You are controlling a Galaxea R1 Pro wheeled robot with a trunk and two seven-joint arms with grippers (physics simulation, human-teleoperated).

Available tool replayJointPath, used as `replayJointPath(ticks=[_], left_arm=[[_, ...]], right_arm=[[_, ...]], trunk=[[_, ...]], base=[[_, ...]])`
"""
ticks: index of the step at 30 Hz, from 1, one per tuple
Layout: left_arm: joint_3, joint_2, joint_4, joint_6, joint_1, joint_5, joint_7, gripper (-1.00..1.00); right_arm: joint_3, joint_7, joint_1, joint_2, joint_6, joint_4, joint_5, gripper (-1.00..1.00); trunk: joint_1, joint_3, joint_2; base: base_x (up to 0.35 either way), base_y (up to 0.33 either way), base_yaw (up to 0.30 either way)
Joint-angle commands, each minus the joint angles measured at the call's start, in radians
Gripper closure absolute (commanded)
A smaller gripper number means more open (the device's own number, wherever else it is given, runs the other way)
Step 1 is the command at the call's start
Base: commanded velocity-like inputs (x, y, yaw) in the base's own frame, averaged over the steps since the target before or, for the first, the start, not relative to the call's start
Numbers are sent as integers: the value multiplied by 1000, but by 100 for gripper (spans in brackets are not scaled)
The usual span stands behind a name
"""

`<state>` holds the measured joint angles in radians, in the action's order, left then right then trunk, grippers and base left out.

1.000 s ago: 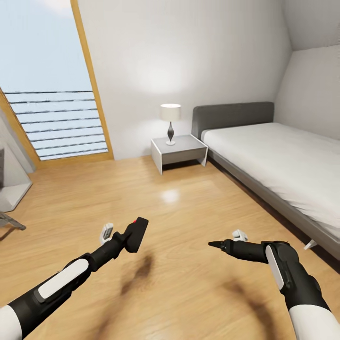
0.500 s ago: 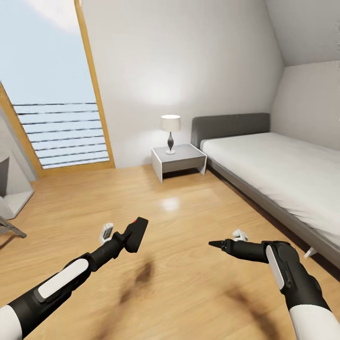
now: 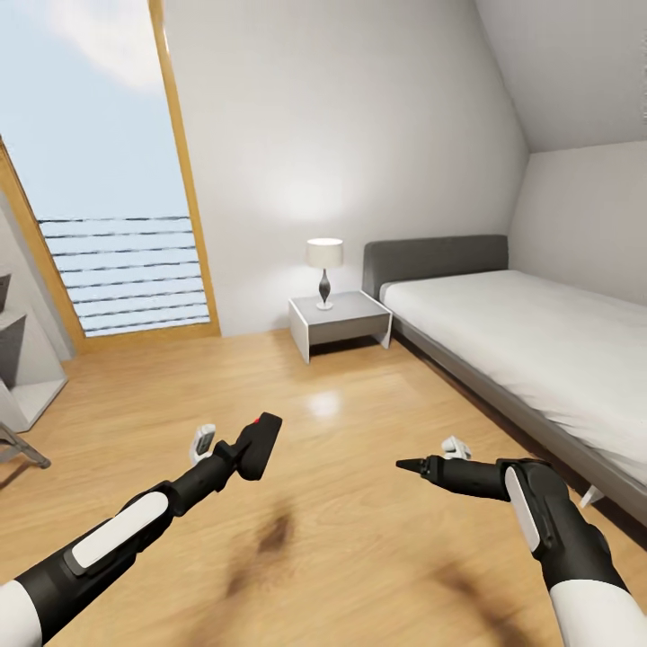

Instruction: Attach the digital camera to the camera tripod in the bedroom.

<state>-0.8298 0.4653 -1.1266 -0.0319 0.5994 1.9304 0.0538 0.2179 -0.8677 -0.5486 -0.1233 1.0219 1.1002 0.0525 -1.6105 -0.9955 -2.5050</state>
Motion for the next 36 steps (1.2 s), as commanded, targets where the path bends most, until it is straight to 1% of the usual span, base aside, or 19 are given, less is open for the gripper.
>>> replayJointPath(ticks=[1, 23, 36], left_arm=[[-3, 1, 0, 0, 1, 9, 6, 100], [-5, -1, -2, -2, 2, 9, 6, 100], [-5, -1, -1, -2, 1, 9, 6, 100]], right_arm=[[1, 1, -1, 0, 7, 0, 4, -100], [2, 1, -1, -1, 8, 0, 6, -100], [3, 1, -1, -1, 7, 0, 12, -100]], trunk=[[1, 3, 0], [11, 88, 5], [60, 129, 96]], base=[[0, 0, 0], [0, 0, 0], [0, 0, 0]])
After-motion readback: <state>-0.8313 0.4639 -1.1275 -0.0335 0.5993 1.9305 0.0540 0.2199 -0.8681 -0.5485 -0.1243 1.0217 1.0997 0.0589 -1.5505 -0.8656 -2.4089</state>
